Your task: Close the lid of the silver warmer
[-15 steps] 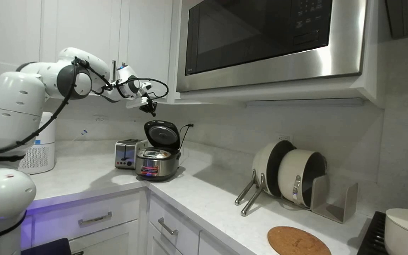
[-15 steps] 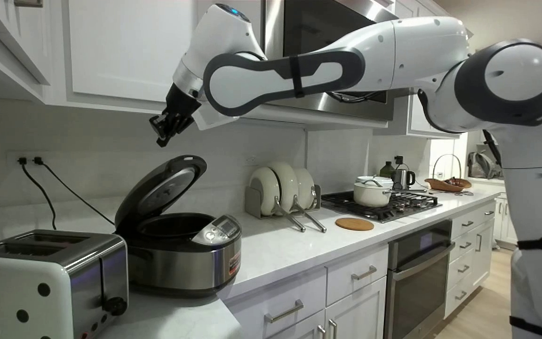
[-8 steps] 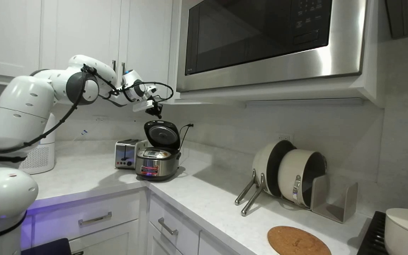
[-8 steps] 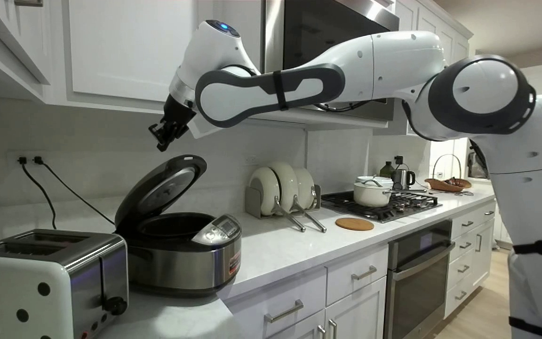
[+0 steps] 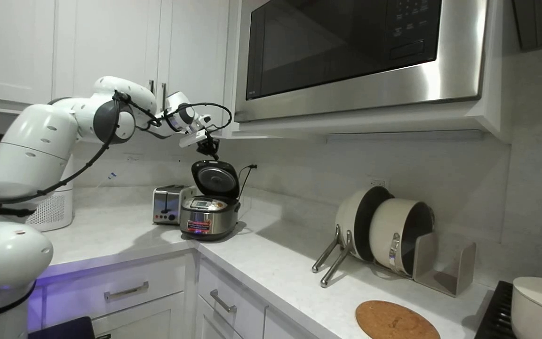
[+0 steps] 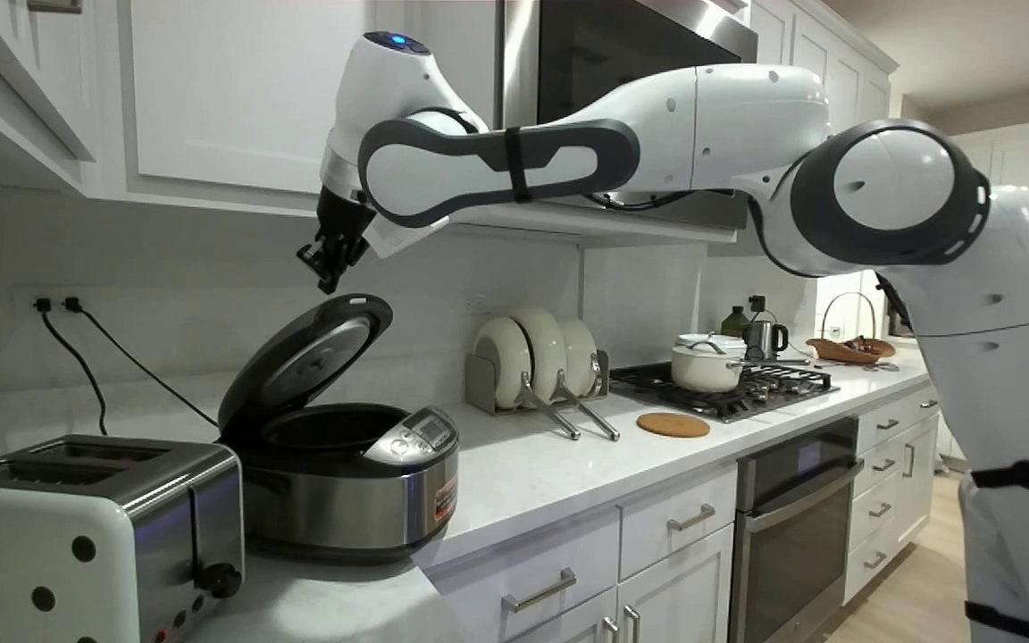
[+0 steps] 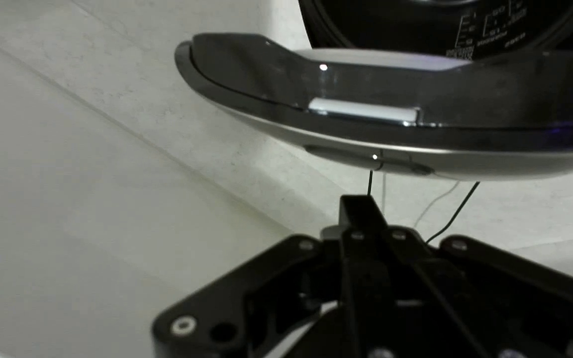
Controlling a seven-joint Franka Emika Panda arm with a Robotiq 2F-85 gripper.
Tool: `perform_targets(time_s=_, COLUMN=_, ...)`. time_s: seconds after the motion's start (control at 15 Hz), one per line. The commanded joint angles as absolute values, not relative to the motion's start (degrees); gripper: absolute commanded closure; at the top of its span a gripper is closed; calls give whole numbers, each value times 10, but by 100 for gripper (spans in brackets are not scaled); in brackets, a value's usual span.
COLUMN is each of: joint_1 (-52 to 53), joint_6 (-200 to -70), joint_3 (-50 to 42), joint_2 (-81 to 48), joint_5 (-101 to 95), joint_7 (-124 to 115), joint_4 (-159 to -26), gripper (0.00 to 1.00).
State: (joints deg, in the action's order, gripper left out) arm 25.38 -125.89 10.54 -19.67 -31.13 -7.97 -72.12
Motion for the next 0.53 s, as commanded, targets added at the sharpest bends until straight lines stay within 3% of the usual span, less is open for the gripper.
perform_targets(time_s=0.0, joint_1=263, joint_6=-1172, joint_3=103, joint_2=-212, joint_5=-301, joint_7=-35, joint_4=-667, gripper=100)
perform_targets(time_s=0.47, joint_1=253, joint_6=-1087, joint_3=108, joint_2=-216, joint_5=-272, joint_7=2, joint_4=-636, gripper=100)
